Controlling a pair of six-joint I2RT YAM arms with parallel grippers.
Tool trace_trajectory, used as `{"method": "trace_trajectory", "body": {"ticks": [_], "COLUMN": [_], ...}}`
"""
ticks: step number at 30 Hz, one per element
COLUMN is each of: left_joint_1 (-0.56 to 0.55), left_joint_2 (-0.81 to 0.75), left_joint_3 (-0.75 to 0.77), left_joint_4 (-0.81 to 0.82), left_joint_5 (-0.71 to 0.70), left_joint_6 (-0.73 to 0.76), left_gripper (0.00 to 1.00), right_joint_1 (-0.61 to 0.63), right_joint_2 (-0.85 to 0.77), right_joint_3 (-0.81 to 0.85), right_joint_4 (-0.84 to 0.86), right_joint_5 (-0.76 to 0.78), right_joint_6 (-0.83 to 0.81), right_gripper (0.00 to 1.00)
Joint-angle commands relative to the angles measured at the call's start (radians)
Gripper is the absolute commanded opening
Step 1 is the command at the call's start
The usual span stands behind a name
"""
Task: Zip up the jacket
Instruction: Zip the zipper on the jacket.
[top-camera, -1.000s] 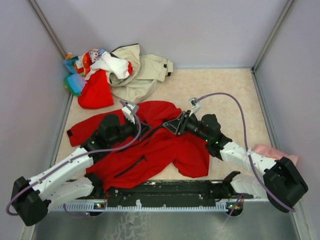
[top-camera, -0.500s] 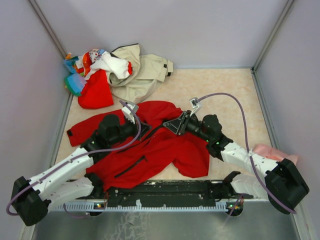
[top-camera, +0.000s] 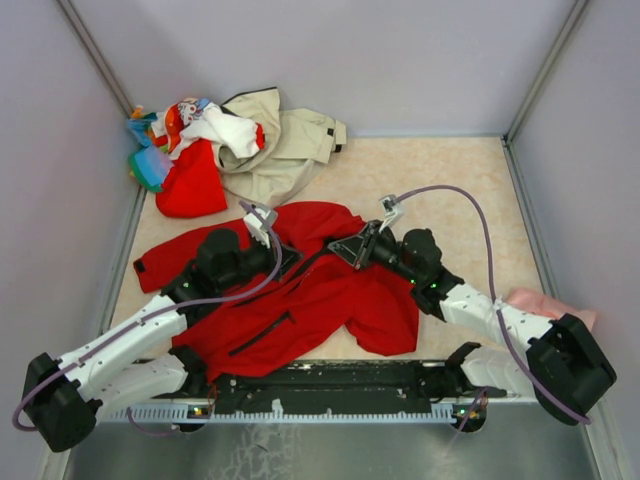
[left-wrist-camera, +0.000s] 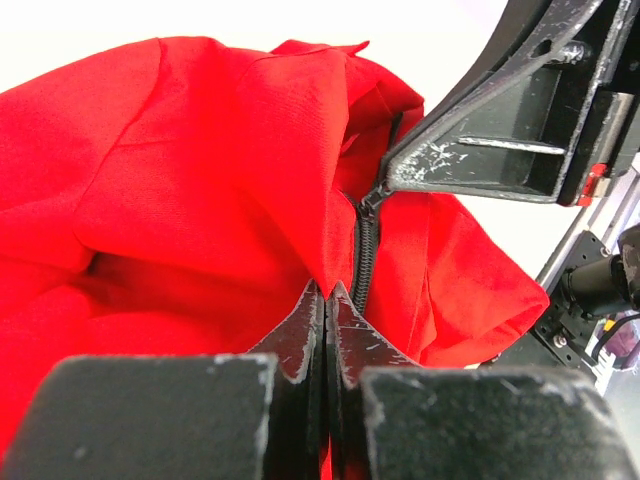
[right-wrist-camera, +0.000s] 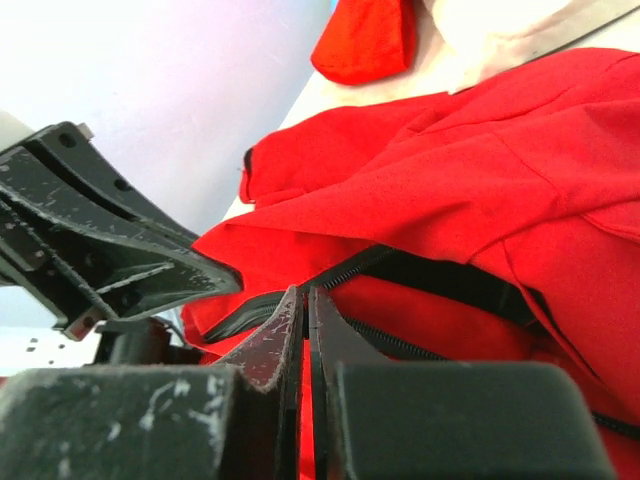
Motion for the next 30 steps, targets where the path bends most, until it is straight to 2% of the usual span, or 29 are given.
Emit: {"method": "trace_trajectory", "body": {"ticks": [1, 7, 13, 23, 30], "left_joint_1": [-0.001, -0.001, -0.001, -0.001, -0.001], "left_joint_2": [-0.02, -0.008, -0.003, -0.069, -0.076], "left_joint_3": [0.033, 0.084, 0.105, 0.116, 0.114], "left_joint_4": [-0.003, -0.131, -0.233, -0.372, -0.414], "left_joint_5": [0.05, 0.107, 0.103, -0.016, -0.028], "left_joint_6": [0.002, 0.006, 0.008, -0.001, -0.007], "left_gripper": [0.0, 0.0, 0.0, 0.0, 0.0], "right_joint_1": [0.004, 0.005, 0.005, 0.0, -0.094], "right_joint_2": [-0.036, -0.101, -0.115, -0.158, -0.159], "right_joint_3": [0.024, 0.051, 0.068, 0.064, 0.073], "right_joint_4": [-0.067, -0.206, -0.252, -0.287, -0.246], "right_joint_5": [0.133, 0.356, 0.476, 0.773, 0.812], "right_joint_6": [-0.11, -0.274, -0.374, -0.508, -0.542], "right_gripper": [0.0, 0.0, 0.0, 0.0, 0.0]}}
